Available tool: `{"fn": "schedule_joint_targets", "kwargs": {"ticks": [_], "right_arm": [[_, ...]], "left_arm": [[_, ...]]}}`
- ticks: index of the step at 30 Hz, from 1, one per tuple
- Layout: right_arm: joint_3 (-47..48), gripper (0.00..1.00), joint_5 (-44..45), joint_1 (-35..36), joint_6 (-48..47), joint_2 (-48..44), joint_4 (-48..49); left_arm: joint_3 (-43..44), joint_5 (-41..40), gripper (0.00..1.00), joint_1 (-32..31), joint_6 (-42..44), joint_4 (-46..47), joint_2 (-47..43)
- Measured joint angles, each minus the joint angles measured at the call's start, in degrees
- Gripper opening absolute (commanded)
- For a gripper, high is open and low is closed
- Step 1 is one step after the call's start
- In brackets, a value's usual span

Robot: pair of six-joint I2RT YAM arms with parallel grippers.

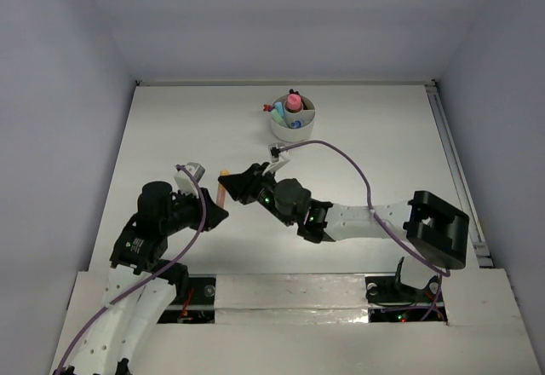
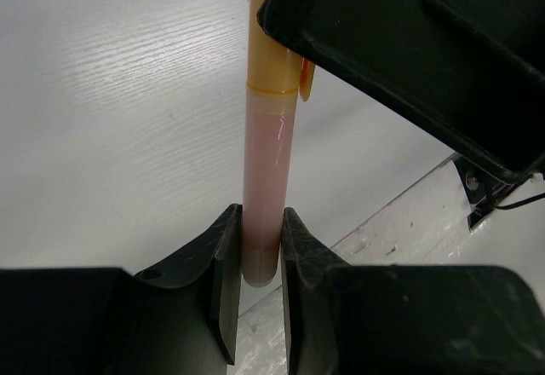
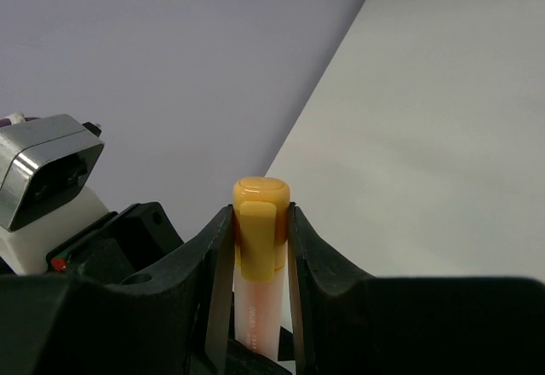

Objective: Sort the stationery into containers
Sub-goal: Close the pen cap on the pen.

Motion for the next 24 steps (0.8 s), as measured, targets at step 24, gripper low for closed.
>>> {"fn": "schedule_joint_targets", "kwargs": {"ticks": [24], "right_arm": [[3.43, 0.00, -0.31, 0.11, -5.16, -0.22, -8.39]], "left_arm": [[0.87, -0.11, 0.00, 0.59, 0.26, 0.39, 6.84]]}}
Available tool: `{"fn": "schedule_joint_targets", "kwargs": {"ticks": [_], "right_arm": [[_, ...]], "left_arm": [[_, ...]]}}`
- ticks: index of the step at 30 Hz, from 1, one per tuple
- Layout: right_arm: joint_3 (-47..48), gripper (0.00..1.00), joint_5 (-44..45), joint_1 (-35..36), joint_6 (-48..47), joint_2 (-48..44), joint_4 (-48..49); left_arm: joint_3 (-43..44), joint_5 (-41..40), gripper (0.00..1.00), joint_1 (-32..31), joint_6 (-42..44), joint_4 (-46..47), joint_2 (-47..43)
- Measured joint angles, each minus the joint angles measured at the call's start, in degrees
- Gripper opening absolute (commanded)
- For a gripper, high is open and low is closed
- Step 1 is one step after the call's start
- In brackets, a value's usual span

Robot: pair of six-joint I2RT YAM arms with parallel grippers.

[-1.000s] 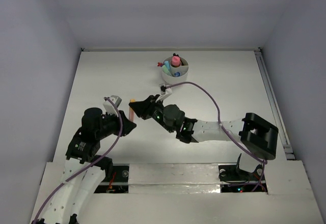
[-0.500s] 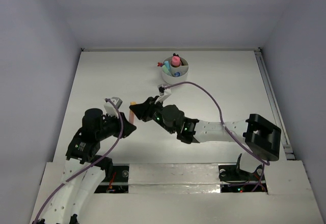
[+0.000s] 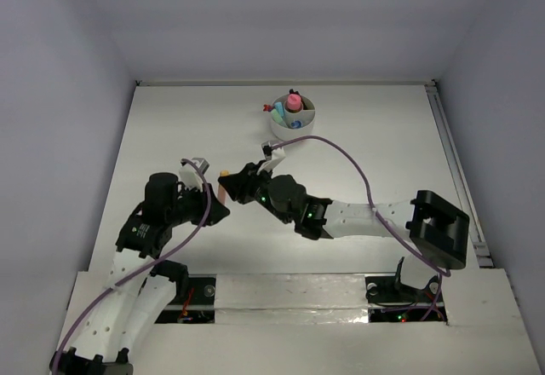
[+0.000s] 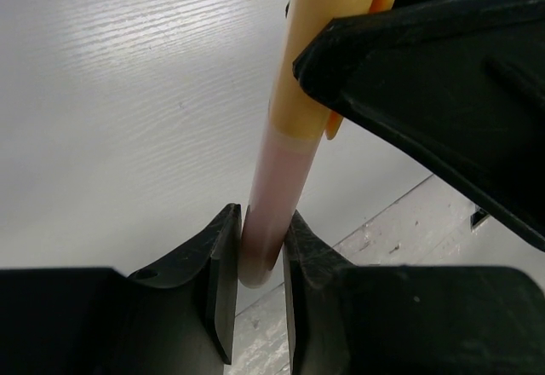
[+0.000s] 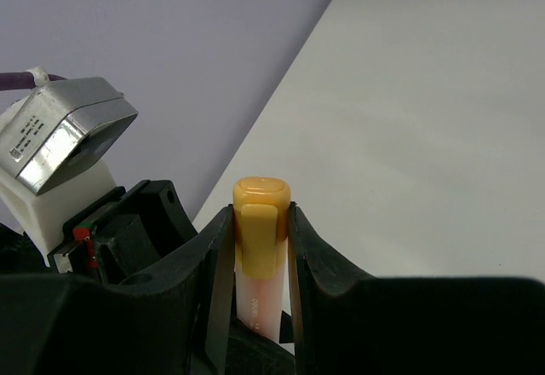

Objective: Sort the stationery into containers
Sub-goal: Close the pen cap on the pen, then place the pen in the storage box.

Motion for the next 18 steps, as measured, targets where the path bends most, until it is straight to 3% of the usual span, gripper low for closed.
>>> {"fn": "schedule_joint_targets", "kwargs": {"ticks": [8, 11, 13, 18], "right_arm": [[0.17, 0.00, 1.44, -0.11, -0.94, -1.42, -0.07], [0.68, 0.00, 0.15, -1.05, -0.70, -1.55, 0.04], [1.25, 0.00, -1.68, -2.27, -0.35, -1.60, 0.09], [2.12, 0.00, -6.03, -5.75, -0.87, -0.85, -4.46]], "left_arm": [[0.00, 0.55, 0.00, 0.00, 0.00, 2.54, -1.14], [0.00, 0.61, 0.17, 0.02, -0.20, 3.56, -2.19], [-0.02, 0.39, 0.23, 0.09, -0.52, 5.20, -2.84], [-0.02, -2.40, 0.27, 2.03, -1.97, 16.48, -5.01]]}}
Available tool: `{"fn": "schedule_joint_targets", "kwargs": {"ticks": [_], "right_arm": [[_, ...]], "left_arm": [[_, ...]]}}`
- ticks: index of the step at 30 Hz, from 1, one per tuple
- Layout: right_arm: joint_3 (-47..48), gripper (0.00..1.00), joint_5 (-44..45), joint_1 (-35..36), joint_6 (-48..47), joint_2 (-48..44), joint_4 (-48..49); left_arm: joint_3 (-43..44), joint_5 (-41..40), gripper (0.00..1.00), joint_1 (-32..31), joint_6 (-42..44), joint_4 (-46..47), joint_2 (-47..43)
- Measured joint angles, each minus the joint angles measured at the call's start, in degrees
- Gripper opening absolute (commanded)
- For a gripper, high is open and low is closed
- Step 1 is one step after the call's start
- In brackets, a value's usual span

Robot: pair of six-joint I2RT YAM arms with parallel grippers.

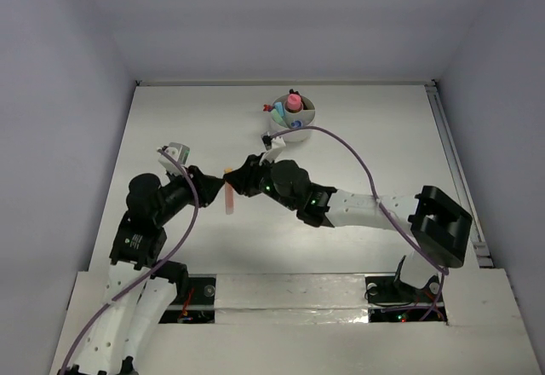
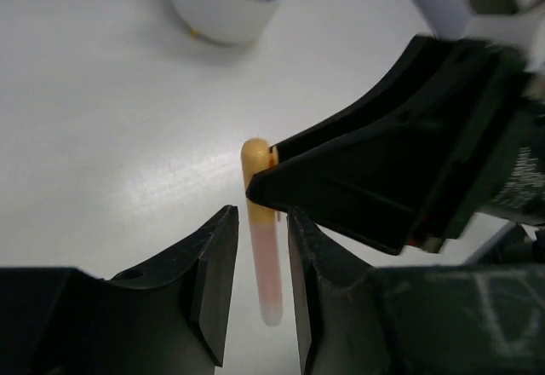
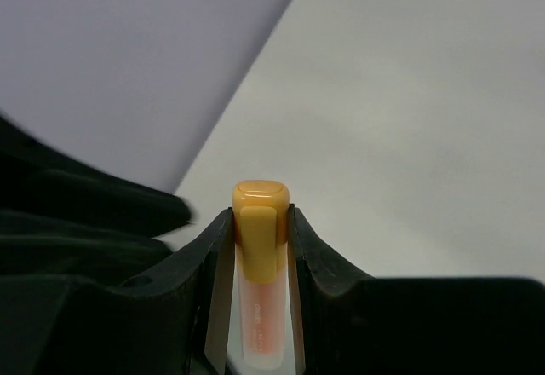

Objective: Sort the stationery into containers
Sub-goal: Place the pen in the storage box.

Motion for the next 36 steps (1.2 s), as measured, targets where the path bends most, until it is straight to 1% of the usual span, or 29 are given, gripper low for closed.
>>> {"fn": "schedule_joint_targets", "kwargs": {"ticks": [1, 4, 5, 6, 8, 13, 14, 15, 18, 21, 26, 29, 36], "right_arm": [[0.20, 0.00, -0.55, -0.76, -0.24, 0.57, -1.03], [1.90, 0.00, 0.52, -3.65, -1.90, 1.92, -2.47], [3.13, 0.00, 1.11, -4.76, -2.60, 2.43, -2.64], [4.63, 0.00, 1.73, -6.10, -3.41, 2.93, -2.62], [7.63, 0.00, 3.08, -8.79, -4.90, 3.56, -2.36], [10.49, 0.00, 5.22, -16.37, -9.38, 3.67, 0.07], [10.54, 0.00, 5.44, -17.90, -10.45, 3.82, 0.46], [10.71, 0.00, 5.60, -19.30, -11.67, 4.26, 1.01], [12.46, 0.00, 5.70, -23.52, -16.13, 7.43, 2.78], [14.23, 0.00, 6.05, -25.62, -22.01, 11.41, 5.20], [16.63, 0.00, 6.36, -25.51, -33.07, 16.87, 8.52], [17.14, 0.00, 6.51, -25.31, -38.38, 18.34, 10.32], [18.97, 0.00, 7.21, -25.05, -46.42, 20.55, 14.71]], "left_arm": [[0.00, -0.39, 0.28, 0.20, -0.13, 1.73, -0.52], [0.00, -0.83, 0.41, 0.50, -0.33, 5.27, -2.03], [0.00, -0.92, 0.45, 0.52, -0.37, 5.95, -2.29], [0.02, -0.98, 0.53, 0.52, -0.33, 6.49, -2.43], [0.02, -1.07, 0.61, 0.46, -0.39, 6.73, -2.64], [0.02, -1.31, 0.67, -0.20, -0.44, 7.15, -3.08], [0.02, -1.31, 0.97, -0.44, -0.44, 7.28, -3.10], [0.02, -1.29, 0.99, -0.66, -0.07, 7.48, -3.10], [0.02, -1.46, 0.99, -1.25, -0.37, 7.54, -3.10], [0.02, -1.99, 0.99, -1.40, -0.37, 7.50, -3.10], [0.02, -3.17, 0.99, -1.81, -0.37, 7.43, -3.32], [0.02, -3.98, 0.99, -2.05, -0.37, 7.39, -3.32], [0.02, -4.48, 0.99, -2.05, -0.37, 7.39, -3.30]]}}
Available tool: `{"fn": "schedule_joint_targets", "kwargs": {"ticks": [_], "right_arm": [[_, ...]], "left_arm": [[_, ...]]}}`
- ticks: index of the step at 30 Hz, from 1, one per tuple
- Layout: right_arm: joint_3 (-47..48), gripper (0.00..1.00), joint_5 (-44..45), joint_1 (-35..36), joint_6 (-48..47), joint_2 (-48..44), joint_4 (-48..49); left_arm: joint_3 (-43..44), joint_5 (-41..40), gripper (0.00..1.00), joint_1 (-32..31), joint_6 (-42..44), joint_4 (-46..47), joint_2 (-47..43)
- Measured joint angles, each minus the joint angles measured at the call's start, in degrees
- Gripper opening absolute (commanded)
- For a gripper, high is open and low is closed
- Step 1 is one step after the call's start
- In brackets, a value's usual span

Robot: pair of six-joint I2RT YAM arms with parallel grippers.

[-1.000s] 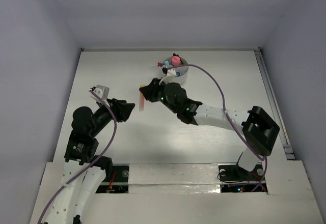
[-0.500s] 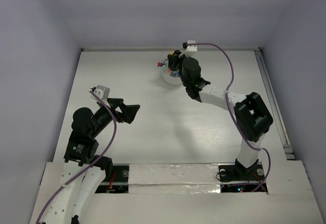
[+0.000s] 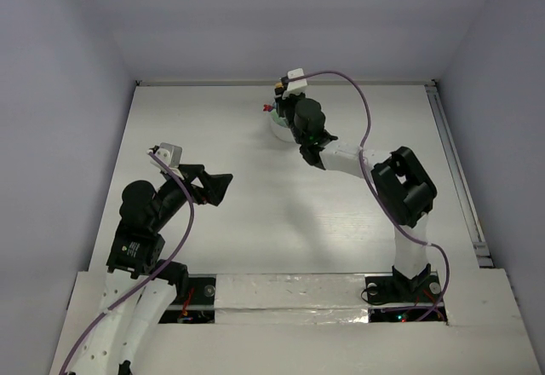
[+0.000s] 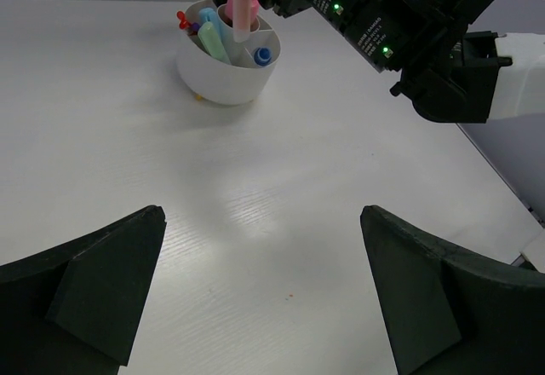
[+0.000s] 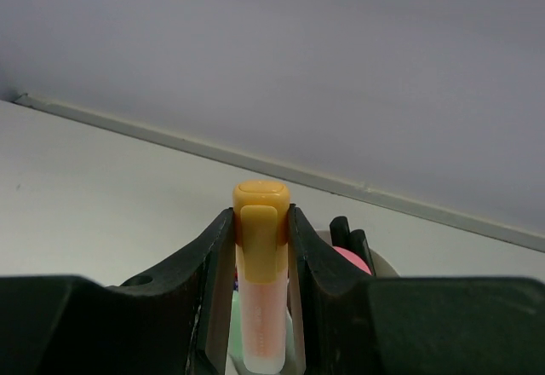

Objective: Sort the stationery into containers
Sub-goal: Place the pen in the storage box.

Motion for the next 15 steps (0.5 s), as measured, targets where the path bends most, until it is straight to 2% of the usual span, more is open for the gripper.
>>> {"fn": "schedule_joint_targets", "kwargs": {"ticks": [15], "right_arm": [[1.20, 0.00, 1.90, 0.00, -3.34, 5.18, 2.01]], "left_arm": [[0.00, -0.02, 0.99, 0.00, 0.00, 0.00, 0.39]]}}
